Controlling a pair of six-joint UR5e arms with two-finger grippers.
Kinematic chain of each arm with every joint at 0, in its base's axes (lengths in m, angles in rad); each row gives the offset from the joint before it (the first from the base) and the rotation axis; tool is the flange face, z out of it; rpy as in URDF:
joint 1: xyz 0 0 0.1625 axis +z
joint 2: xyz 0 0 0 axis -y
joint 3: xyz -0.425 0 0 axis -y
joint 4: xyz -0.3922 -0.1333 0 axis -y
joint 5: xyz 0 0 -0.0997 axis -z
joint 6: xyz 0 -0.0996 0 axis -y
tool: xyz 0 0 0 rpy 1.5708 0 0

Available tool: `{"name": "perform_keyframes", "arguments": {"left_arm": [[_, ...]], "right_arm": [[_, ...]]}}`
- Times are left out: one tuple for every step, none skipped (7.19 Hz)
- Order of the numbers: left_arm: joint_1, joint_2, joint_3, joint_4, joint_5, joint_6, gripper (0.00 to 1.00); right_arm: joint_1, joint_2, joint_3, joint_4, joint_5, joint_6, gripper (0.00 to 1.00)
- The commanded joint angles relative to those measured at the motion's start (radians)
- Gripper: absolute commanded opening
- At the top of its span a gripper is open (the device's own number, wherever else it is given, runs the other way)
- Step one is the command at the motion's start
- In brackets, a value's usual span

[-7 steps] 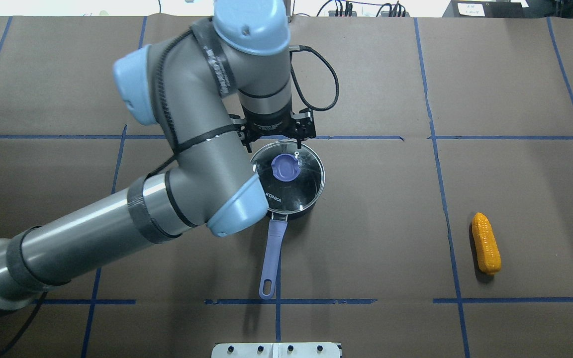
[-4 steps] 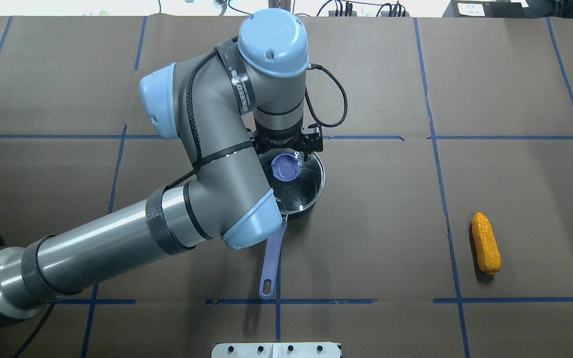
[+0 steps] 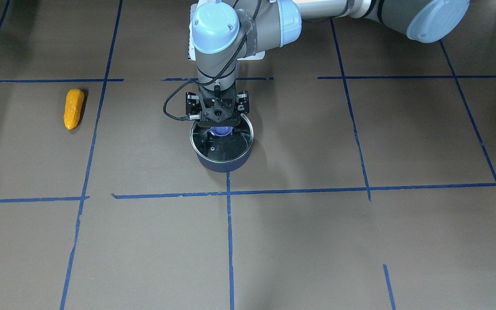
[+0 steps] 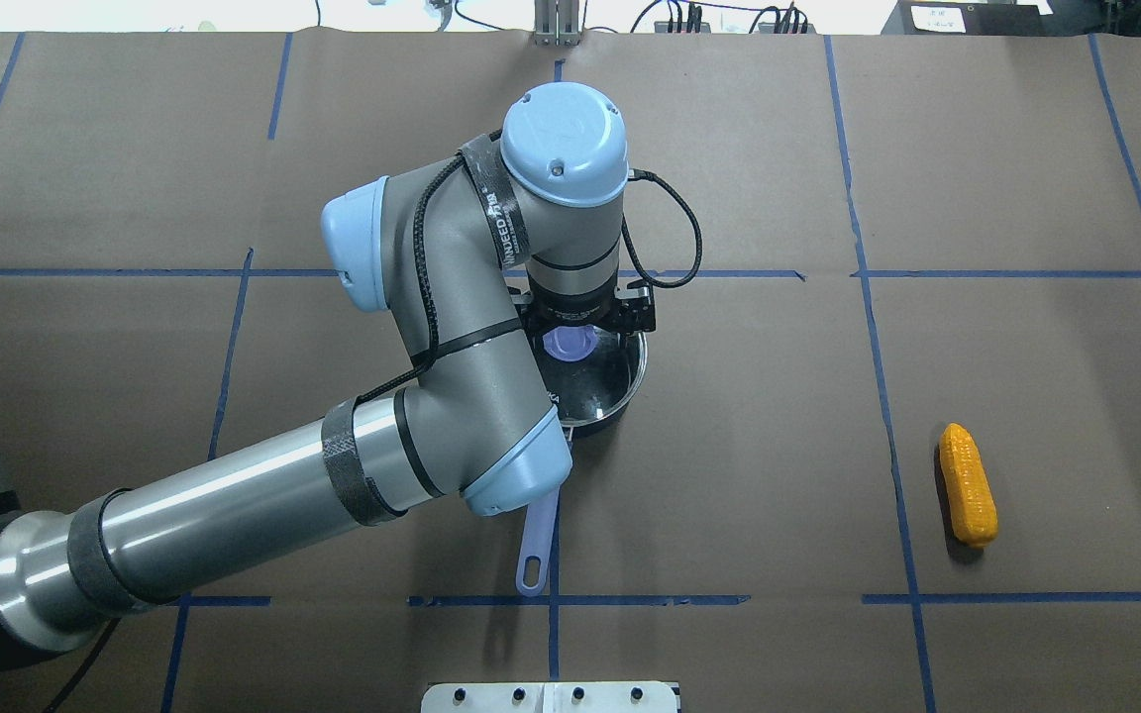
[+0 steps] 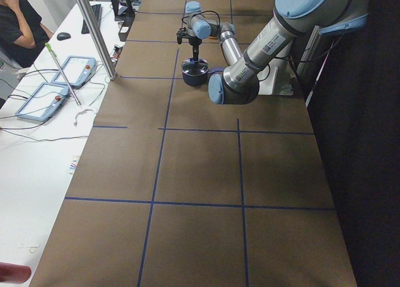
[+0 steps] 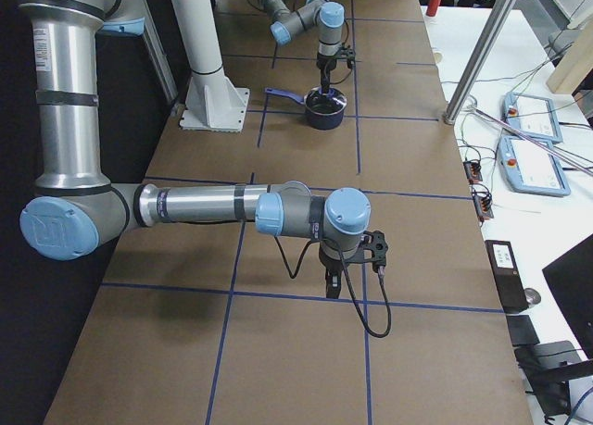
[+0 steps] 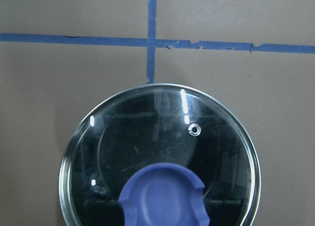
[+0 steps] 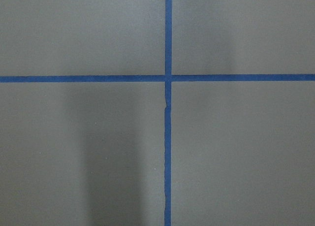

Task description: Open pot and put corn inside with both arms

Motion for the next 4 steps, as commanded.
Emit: {"name": "perform_keyframes", "arguments": {"left_arm": [[0.000, 0.011, 0.002, -0.001, 0.001, -0.001, 1.00], [0.000, 0.020, 0.002, -0.001, 0.001, 0.001, 1.00], [0.000, 0.021, 0.001, -0.001, 0.000, 0.001, 1.00], [0.000, 0.018, 0.001, -0.003, 0.000, -0.001, 1.00]], "right_arm": [[0.000, 0.000, 0.000, 0.000, 0.000, 0.000, 1.00], [0.000, 0.000, 0.000, 0.000, 0.000, 0.000, 1.00], [0.000, 0.000, 0.000, 0.000, -0.002, 0.000, 1.00], [0.000, 0.002, -0.002, 0.000, -0.002, 0.000, 1.00]]}}
